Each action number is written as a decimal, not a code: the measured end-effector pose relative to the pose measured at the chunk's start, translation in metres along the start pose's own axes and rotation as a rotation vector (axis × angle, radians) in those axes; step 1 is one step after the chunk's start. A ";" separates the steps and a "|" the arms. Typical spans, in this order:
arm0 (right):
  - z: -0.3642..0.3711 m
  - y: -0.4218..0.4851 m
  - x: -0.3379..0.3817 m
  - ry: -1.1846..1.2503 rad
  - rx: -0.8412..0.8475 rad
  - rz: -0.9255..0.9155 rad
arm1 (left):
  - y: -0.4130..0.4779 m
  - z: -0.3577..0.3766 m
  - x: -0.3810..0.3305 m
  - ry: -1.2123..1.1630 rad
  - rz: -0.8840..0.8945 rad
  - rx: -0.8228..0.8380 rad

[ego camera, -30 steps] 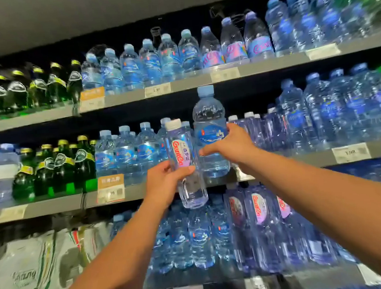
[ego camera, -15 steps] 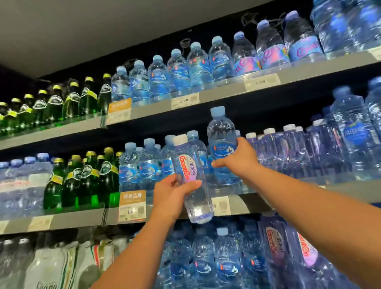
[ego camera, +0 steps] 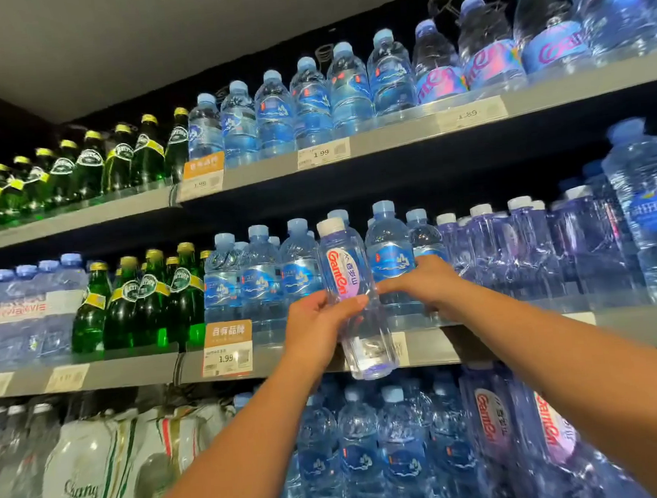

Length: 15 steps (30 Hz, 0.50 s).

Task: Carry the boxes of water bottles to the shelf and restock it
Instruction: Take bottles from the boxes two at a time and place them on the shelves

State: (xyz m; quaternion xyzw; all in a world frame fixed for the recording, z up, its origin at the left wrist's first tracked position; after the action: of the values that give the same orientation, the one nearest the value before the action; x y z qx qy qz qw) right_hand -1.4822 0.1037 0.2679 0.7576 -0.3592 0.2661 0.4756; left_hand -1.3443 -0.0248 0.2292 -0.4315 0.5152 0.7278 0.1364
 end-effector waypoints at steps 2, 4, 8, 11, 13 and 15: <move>0.001 0.001 -0.002 0.001 0.005 -0.010 | -0.001 0.008 0.003 -0.001 -0.006 0.031; 0.002 0.002 -0.003 0.005 0.024 -0.013 | -0.002 0.015 0.004 -0.027 -0.011 0.056; 0.000 -0.003 -0.002 -0.009 0.121 0.013 | -0.004 0.027 0.001 -0.044 -0.011 0.088; -0.015 -0.010 0.001 0.038 0.086 0.009 | -0.002 0.034 -0.003 -0.067 -0.011 0.084; -0.029 -0.019 0.005 0.169 0.020 -0.024 | 0.000 0.039 -0.008 -0.104 -0.011 0.075; -0.040 -0.031 0.006 0.367 0.035 -0.033 | 0.003 0.047 -0.012 -0.147 -0.026 0.067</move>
State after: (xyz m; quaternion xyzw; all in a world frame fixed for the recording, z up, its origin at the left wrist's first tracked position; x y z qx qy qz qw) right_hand -1.4560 0.1478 0.2726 0.7104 -0.2492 0.3982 0.5241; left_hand -1.3620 0.0174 0.2452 -0.3788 0.5225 0.7380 0.1975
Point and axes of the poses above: each hand's wrist, its own y-axis towards the middle knuckle, its own z-axis out of the palm, x = y × z, the point moved 6 cm from there along y, towards the middle knuckle, and after that the axes turned 3 degrees about -y, right-handed, at the moved point
